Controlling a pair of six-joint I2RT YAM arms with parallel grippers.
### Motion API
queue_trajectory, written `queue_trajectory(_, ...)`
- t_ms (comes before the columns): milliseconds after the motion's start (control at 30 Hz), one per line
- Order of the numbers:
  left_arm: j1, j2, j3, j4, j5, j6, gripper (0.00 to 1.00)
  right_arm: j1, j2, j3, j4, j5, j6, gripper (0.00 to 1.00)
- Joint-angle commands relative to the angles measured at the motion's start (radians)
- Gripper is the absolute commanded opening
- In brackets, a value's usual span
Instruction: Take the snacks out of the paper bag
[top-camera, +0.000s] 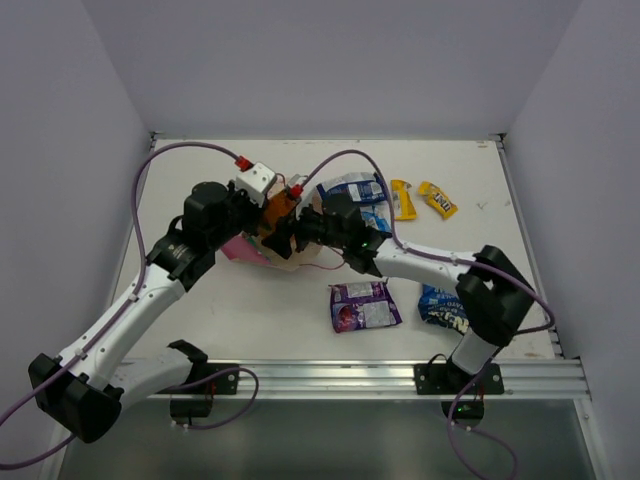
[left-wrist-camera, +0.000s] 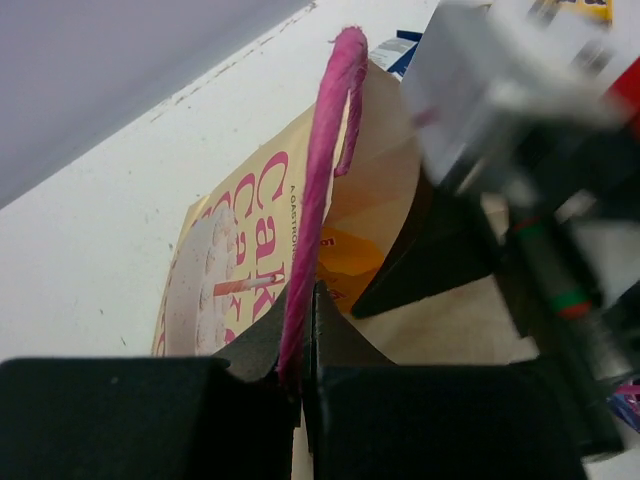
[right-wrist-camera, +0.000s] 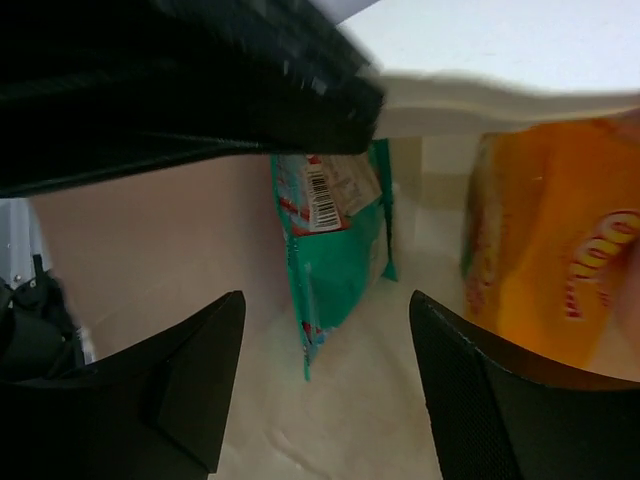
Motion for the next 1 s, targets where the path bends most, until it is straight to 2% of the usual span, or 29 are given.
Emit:
queue_trajectory(0, 0.003, -0.022, 0.021, 0.027, -0.017, -0.061, 0.00, 0.047, 0.093, 0.056, 0.214, -0.022, 0.026, 0.70)
queue_trajectory(267, 0.003, -0.070, -0.067, 0.097, -0.131, -0.200, 0.00, 0.116, 0.239, 0.076, 0.364, -0.019, 0.150, 0.79)
queue_trajectory(367, 0.003, -0.096, -0.097, 0.110, -0.155, -0.210, 0.00, 0.153, 0.292, 0.125, 0.357, 0.012, 0.160, 0.80)
queue_trajectory(500, 0.002, -0.111, -0.108, 0.102, -0.169, -0.207, 0.00, 0.185, 0.337, 0.174, 0.343, 0.144, 0.196, 0.80)
queue_trajectory(667, 0.003, -0.124, -0.110, 0.087, -0.151, -0.212, 0.00, 0.185, 0.372, 0.211, 0.242, 0.256, 0.230, 0.77)
queue_trajectory(767, 0.002, -0.139, -0.117, 0.087, -0.149, -0.217, 0.00, 0.183, 0.385, 0.186, 0.234, 0.261, 0.204, 0.69)
queue_trajectory(833, 0.003, -0.143, -0.120, 0.090, -0.140, -0.218, 0.00, 0.183, 0.402, 0.180, 0.232, 0.253, 0.204, 0.57)
queue_trajectory(867, 0.002, -0.145, -0.119, 0.090, -0.137, -0.220, 0.00, 0.183, 0.408, 0.180, 0.232, 0.230, 0.213, 0.44)
queue_trajectory(933, 0.002, -0.148, -0.113, 0.088, -0.135, -0.220, 0.00, 0.183, 0.414, 0.183, 0.234, 0.210, 0.213, 0.33)
queue_trajectory(967, 0.002, -0.151, -0.113, 0.087, -0.135, -0.220, 0.00, 0.183, 0.412, 0.182, 0.234, 0.202, 0.209, 0.20)
